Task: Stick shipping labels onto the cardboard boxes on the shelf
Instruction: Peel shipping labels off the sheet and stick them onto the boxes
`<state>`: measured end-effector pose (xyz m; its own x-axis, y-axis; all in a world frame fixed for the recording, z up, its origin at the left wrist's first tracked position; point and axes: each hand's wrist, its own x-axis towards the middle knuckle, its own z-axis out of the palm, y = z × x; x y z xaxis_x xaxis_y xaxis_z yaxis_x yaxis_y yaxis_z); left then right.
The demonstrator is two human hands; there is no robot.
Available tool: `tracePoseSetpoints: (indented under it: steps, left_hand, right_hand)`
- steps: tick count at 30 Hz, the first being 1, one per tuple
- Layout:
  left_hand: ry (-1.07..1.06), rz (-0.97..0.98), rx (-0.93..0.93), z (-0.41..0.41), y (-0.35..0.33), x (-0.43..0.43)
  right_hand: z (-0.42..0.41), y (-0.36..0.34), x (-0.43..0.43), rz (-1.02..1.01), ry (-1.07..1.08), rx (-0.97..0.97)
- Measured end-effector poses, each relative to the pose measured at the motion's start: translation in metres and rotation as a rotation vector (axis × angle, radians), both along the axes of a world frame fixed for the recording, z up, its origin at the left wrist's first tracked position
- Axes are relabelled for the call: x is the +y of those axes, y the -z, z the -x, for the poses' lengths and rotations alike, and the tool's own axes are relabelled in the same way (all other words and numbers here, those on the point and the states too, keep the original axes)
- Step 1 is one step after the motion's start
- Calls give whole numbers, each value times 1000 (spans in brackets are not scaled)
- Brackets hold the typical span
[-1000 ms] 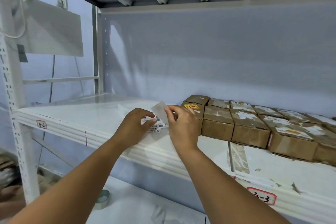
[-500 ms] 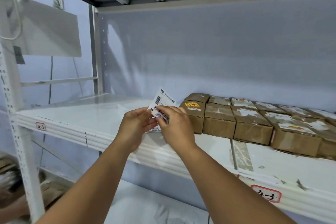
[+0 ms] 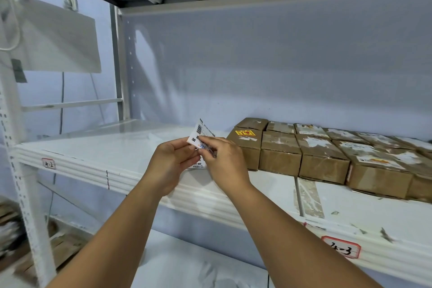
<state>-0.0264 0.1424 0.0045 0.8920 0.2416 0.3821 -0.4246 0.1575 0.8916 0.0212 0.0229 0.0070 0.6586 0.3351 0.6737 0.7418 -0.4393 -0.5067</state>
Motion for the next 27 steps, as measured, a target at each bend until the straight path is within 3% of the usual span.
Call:
tracePoseSetpoints:
  steps: [11, 27]
  left_hand:
    - [-14, 69, -20, 4, -2, -4]
    - [-47, 21, -22, 6, -2, -6]
  right_hand:
    - [3, 0, -1, -4, -16, 45]
    - [5, -1, -1, -10, -11, 75]
